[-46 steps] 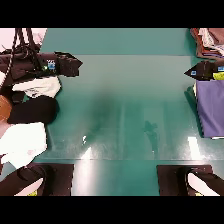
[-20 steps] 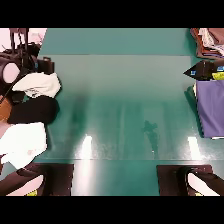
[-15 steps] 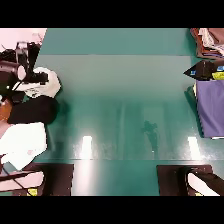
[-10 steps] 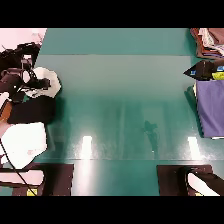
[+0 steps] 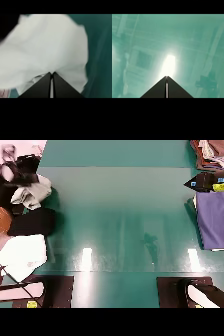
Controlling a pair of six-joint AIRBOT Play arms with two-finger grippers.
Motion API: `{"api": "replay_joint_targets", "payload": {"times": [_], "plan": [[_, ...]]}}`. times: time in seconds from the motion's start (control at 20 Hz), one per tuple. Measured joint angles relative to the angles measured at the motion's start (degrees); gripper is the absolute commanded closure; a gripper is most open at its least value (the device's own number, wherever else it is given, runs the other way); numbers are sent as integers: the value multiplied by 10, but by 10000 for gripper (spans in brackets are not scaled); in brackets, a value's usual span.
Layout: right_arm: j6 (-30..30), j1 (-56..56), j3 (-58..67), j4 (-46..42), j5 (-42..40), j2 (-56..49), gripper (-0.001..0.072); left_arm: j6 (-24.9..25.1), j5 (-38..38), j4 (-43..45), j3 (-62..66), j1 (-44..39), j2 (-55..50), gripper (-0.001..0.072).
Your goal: Fold the shirts.
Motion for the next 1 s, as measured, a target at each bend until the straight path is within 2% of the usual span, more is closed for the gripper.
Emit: {"api": "replay_joint_targets", "payload": {"times": [0.15,0.3,0.5,0.75,0.8,0.85,0.9,1.0], "plan": [[0,0,40,0,-9,0,693,28,-32,-10,75,-24,93,687],[0,0,97,0,-26,0,693,59,-76,-22,149,-87,173,687],[0,0,166,-1,-39,0,693,74,-148,-33,194,-228,220,687],[0,0,208,-1,-33,1,693,63,-212,-55,144,-441,182,684],[0,0,211,-1,-27,1,693,62,-218,-67,129,-481,163,567],[-1,0,214,-1,-21,1,693,63,-217,-75,118,-513,144,240],[-1,0,215,-1,-15,1,693,67,-216,-81,110,-539,124,120],[-1,0,217,-1,-2,2,693,73,-218,-77,99,-564,96,120]]}}
